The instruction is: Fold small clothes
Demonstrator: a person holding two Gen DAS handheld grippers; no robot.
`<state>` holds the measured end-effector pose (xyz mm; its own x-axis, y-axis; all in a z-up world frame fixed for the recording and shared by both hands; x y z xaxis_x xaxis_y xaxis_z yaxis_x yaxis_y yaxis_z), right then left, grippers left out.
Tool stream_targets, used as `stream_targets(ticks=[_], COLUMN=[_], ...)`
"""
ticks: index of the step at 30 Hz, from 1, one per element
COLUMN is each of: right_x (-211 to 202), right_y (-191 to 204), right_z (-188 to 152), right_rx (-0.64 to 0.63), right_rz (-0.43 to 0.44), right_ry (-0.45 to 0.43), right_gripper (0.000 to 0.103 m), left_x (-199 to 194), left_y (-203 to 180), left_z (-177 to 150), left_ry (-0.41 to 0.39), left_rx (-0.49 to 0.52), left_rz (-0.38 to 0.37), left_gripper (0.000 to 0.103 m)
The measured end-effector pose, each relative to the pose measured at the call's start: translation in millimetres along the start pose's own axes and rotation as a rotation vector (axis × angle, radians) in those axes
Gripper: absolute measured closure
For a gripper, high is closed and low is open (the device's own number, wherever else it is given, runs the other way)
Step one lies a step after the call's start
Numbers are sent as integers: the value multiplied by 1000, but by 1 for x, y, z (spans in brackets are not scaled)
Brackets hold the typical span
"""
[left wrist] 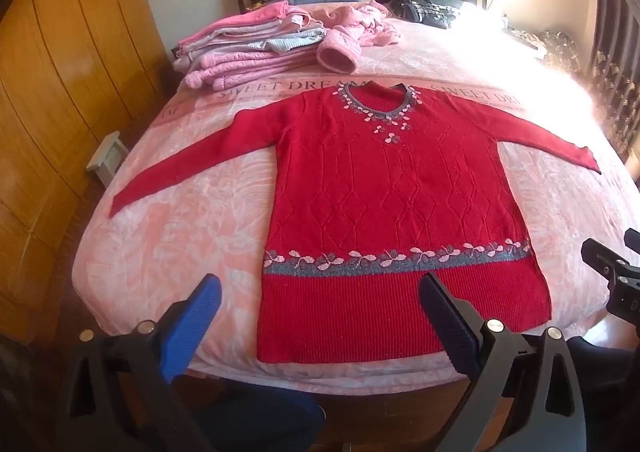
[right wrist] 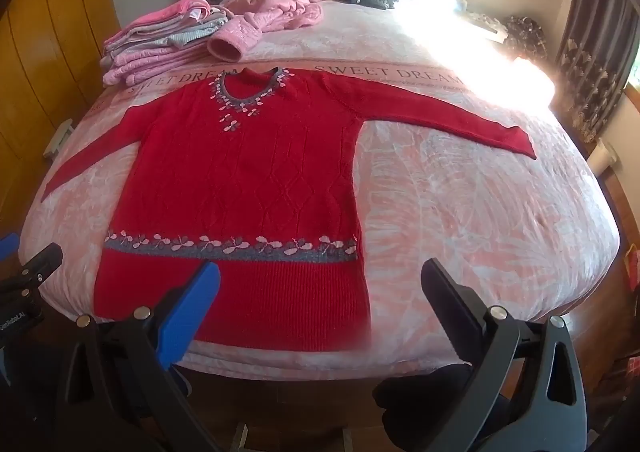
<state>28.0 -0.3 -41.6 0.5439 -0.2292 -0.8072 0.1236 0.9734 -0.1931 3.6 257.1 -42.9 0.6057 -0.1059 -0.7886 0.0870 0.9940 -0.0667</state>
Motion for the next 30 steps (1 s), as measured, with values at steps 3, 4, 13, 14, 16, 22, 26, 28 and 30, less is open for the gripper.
stream_targets(ticks=[3, 4, 13, 14, 16, 22, 26, 28, 30], right_x=[0, 0, 4, 5, 0, -2, -3, -5, -6], right_y=[0, 1, -3, -3, -5, -2, -2, -2, -2], right_z=[0, 0, -2, -3, -1, 0, 0, 1, 1], right_rx=[-1, -1, -1, -2, 4, 5, 6, 6, 10], right_rz=[0, 0, 5, 7, 4, -1, -1, -1, 0], right_ry=[-5, -5, -18, -19, -14, -12, -14, -16, -16], right_gripper=[3, 3, 3, 3, 3, 3, 3, 3, 3], left_x=[0, -1, -1, -1, -1, 0, 1, 1, 1], left_y=[0, 0, 1, 1, 1, 1, 1, 1, 1], left_z=[0, 1, 1, 1, 2, 1, 1, 1, 1], left_ry=[0, 1, -4, -5, -3, 3, 4, 2, 1], left_rx=[-1, 0, -3, -4, -4, -2, -4, -3, -4], left_rz=[2, 0, 7, 6, 7, 9, 11, 11, 12], left_gripper=[4, 4, 4, 4, 4, 4, 4, 4, 4])
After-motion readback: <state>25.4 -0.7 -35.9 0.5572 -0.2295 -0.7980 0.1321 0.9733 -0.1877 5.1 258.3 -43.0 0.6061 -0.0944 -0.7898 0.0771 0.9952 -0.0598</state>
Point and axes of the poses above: each gripper's, at about its wrist camera, not at the fingertips, and x roughly the way its jaws point, y to its left, z to its top, the point moved 5 cm from there along x, roughly the way its jaws point, and after that the axes turned 13 degrees about -z, right-handed, at the moved point
